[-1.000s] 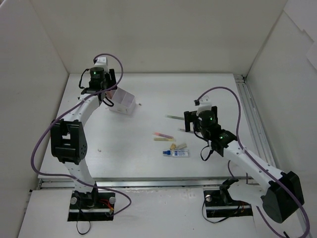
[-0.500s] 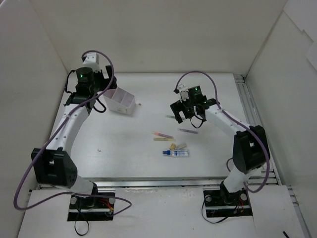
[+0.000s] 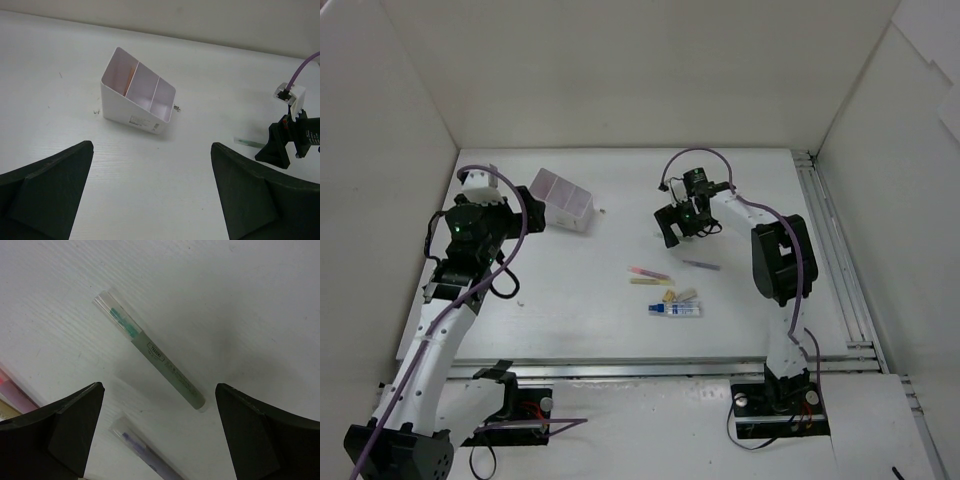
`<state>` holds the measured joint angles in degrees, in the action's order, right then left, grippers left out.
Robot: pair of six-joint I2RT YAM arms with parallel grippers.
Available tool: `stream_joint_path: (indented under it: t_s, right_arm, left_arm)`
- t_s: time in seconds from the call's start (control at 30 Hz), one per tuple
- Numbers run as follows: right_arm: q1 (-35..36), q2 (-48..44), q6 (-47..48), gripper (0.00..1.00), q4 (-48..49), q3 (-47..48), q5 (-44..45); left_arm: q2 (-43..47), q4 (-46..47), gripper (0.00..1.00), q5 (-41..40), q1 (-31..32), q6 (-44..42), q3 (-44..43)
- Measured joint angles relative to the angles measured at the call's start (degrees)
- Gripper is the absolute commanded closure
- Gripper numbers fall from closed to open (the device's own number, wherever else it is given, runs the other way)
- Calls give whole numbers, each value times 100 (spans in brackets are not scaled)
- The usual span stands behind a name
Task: Sort the stationery into containers
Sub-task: Pick up the pen from the center of the board.
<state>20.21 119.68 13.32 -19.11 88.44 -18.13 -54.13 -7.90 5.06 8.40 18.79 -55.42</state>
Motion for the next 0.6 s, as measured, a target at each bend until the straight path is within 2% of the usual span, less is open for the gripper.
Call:
stream_joint_path:
  t_s: [0.17, 0.23, 0.53, 0.6]
  right_arm:
    - [0, 90, -125, 15, -157, 81, 96]
    - [2, 101, -162, 21, -229, 120, 157]
    - [162, 533, -249, 21, -632, 660, 804]
    - [251, 645, -232, 27, -750, 841, 929]
  left_arm:
    - [234, -133, 0, -17, 2, 105, 262]
    - [262, -199, 0, -50, 2, 129, 275]
    - [507, -245, 0, -223, 0, 144, 428]
    - [507, -269, 0, -267, 2, 144, 439]
